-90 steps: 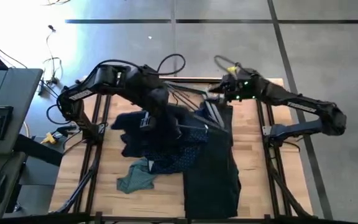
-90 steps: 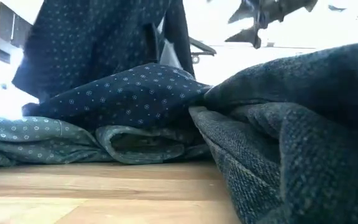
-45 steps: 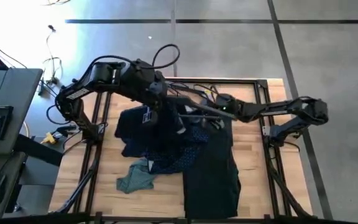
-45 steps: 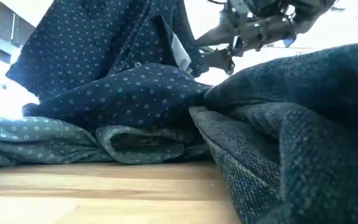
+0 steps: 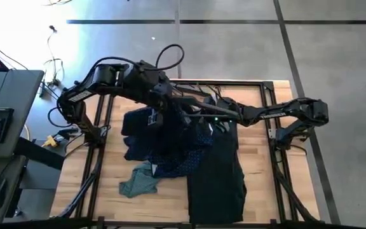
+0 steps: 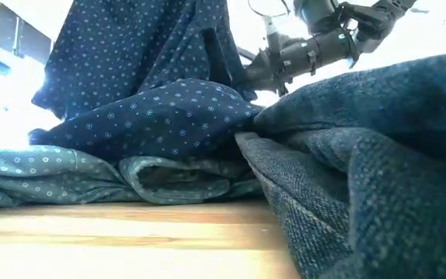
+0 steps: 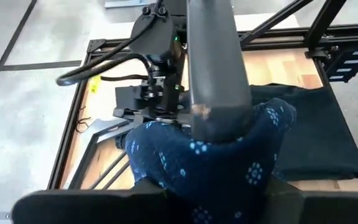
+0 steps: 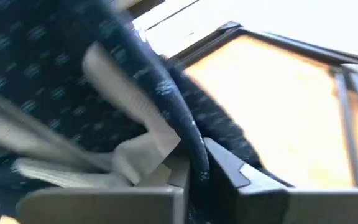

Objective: Hang clothes
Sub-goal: Insert the hanger into the blue polo shirt

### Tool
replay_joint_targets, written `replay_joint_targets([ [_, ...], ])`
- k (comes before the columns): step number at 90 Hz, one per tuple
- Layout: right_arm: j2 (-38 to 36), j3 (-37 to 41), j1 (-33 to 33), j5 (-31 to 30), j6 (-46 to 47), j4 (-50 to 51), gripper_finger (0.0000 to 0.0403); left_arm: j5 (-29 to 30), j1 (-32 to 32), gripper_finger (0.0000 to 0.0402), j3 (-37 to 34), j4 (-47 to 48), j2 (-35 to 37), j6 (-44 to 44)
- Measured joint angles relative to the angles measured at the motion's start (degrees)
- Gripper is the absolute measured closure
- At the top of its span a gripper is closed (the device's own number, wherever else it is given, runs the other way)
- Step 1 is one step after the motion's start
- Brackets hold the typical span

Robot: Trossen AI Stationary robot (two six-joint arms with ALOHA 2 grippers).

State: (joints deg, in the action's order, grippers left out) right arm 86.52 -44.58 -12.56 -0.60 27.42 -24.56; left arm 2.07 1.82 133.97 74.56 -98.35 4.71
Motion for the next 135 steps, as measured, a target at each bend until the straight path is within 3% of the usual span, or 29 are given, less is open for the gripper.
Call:
replay_joint_targets([
  [17, -8.2, 0.0, -6.0, -0.4, 0.9, 4.7, 0.0401, -2.2, -0.7, 0.0368, 0.0, 4.3, 0.0, -3.0],
  [30, -17.6, 0.0, -11.1, 0.5, -2.7, 12.3, 0.0402, 4.8, -1.8, 0.0370, 0.0, 10.1, 0.0, -3.6],
  [45, -27.5, 0.0, -15.5, 3.5, -5.2, 20.0, 0.0402, 12.2, -2.2, 0.0370, 0.0, 9.9, 0.0, -3.4],
  [70, -36.6, 0.0, -17.0, 3.7, -6.1, 29.7, 0.0403, 23.3, -2.2, 0.0370, 0.0, 10.7, -0.2, -0.5],
  [80, -38.4, 0.0, -17.0, 3.8, -6.5, 29.6, 0.0403, 26.4, -2.0, 0.0370, 0.0, 12.1, -0.2, -0.5],
  [107, -39.8, -0.8, -16.3, 2.6, 1.0, 22.1, 0.0403, 25.9, -0.1, 0.0370, -1.4, 12.6, -0.2, -2.9],
  [121, -35.1, -10.9, -11.6, 0.0, -2.3, 22.8, 0.0403, 24.8, 2.0, 0.0370, -3.8, 6.3, 0.2, -0.4],
  [135, -26.9, -25.3, -7.3, 0.7, -8.2, 32.6, 0.0403, 24.1, 5.3, 0.0370, -4.6, 0.8, 0.1, 1.2],
])
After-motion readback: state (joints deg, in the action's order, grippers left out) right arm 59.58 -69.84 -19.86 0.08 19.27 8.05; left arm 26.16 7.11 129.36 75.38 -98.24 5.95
